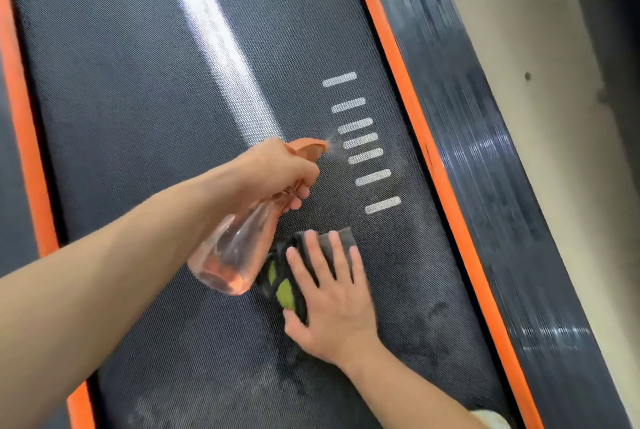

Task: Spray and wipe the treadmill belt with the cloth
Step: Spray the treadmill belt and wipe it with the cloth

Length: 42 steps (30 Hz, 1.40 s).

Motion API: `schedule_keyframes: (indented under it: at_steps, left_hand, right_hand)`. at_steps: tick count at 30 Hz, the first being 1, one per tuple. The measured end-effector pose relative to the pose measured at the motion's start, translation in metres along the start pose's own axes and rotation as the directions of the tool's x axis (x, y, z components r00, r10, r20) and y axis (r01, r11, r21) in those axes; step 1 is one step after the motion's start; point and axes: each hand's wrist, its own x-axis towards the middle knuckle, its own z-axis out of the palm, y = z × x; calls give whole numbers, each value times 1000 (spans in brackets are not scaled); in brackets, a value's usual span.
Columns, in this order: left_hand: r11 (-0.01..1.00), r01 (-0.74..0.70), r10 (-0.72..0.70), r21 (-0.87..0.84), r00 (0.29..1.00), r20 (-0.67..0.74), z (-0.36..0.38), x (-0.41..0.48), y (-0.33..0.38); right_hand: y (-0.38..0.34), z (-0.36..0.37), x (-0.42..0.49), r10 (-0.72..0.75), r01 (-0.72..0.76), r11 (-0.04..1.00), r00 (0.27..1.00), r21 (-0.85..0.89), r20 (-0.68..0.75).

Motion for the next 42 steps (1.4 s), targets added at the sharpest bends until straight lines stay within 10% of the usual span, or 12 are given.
schedule_keyframes:
  at_steps: [42]
  left_hand:
    - [996,-66,70,56,995,-66,-16,-4,-39]
  right_hand:
    - [30,-8,38,76,-76,996,997,-39,-22]
